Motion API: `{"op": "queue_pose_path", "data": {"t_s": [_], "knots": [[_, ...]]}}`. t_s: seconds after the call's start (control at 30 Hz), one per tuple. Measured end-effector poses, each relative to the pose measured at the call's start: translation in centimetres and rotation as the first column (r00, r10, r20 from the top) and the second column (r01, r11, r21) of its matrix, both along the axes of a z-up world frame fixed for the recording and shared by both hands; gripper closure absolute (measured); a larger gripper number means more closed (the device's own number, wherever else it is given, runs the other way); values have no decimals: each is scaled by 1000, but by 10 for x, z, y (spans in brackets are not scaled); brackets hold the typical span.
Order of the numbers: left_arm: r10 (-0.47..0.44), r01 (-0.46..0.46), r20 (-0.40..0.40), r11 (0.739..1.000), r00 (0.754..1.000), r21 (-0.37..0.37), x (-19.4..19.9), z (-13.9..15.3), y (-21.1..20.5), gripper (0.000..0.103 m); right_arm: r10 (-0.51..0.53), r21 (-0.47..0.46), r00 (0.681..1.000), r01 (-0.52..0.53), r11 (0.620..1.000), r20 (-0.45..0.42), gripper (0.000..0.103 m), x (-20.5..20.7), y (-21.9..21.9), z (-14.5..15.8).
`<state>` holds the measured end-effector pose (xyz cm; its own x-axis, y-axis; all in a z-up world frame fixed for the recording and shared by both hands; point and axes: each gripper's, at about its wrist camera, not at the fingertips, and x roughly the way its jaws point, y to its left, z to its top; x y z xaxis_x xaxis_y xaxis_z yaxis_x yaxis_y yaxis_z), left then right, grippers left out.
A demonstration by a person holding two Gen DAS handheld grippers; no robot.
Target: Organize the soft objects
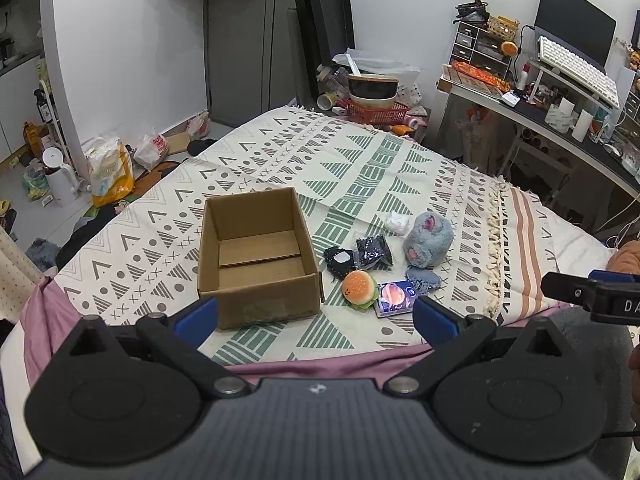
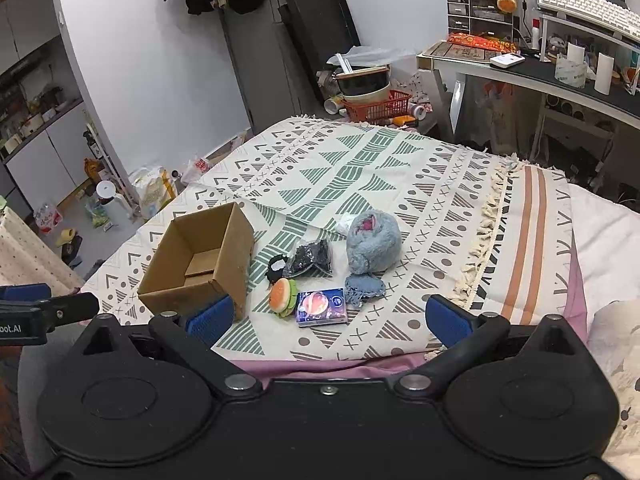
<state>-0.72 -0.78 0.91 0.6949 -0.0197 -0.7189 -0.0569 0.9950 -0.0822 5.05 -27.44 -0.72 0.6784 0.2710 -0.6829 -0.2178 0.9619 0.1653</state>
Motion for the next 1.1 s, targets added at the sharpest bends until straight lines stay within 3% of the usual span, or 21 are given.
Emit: {"op": "queue_pose_path", "data": {"t_s": [1.1], "knots": [[-11, 11, 26, 1000, 1000, 16, -4, 5, -17, 0, 20, 38, 1000, -20, 999, 15, 0, -4, -6, 7]]}}
